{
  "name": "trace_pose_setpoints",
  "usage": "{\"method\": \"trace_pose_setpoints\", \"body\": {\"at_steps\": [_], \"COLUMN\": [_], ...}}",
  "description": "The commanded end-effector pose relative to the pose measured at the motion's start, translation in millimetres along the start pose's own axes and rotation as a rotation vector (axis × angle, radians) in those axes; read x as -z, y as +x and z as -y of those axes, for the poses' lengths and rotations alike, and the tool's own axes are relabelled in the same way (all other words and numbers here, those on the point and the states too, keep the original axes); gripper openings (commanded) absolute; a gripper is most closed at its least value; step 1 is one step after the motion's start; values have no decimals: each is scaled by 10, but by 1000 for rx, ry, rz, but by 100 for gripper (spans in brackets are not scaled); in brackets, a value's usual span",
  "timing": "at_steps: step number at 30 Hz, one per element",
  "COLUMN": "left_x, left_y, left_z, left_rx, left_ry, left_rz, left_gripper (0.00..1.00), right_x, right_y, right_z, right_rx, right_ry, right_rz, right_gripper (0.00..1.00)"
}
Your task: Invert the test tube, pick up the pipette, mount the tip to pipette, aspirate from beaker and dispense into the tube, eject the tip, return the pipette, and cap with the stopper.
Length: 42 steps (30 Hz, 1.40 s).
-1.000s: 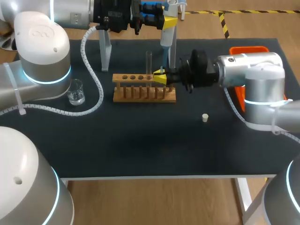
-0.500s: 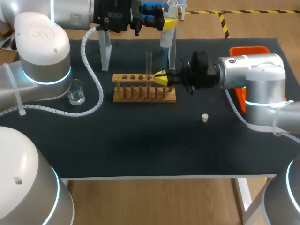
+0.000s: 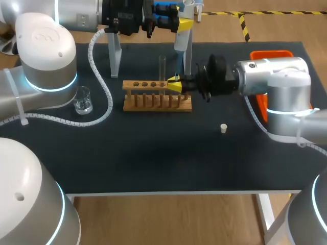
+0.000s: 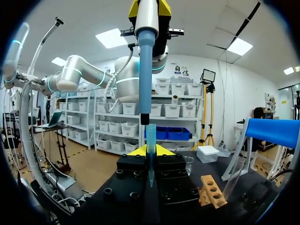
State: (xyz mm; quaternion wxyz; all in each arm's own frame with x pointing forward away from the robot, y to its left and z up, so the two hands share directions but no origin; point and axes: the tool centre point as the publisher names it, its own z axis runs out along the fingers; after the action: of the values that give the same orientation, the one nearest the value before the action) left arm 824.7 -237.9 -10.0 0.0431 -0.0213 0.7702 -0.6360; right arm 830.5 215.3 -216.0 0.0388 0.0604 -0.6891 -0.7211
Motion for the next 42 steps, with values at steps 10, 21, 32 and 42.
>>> {"method": "trace_pose_setpoints", "body": {"at_steps": [10,21,32,42], "left_x": [5,5,5,5], "left_y": [9,9,9,9], "left_z": [-23,-23,-23,-23], "left_rx": [-1,-1,-1,-1], "left_ry": [0,0,0,0], "left_rz": [2,2,2,2], "left_gripper": [0,0,0,0], "right_x": [3,22,-8,-13], "right_y": [20,-18,-20,-31], "right_z": [25,4,30,-21], "right_rx": [-7,-2,-5,3], "right_ry": [10,8,14,6], "right_rz": [-2,6,3,2], "right_gripper": [0,0,0,0]}}
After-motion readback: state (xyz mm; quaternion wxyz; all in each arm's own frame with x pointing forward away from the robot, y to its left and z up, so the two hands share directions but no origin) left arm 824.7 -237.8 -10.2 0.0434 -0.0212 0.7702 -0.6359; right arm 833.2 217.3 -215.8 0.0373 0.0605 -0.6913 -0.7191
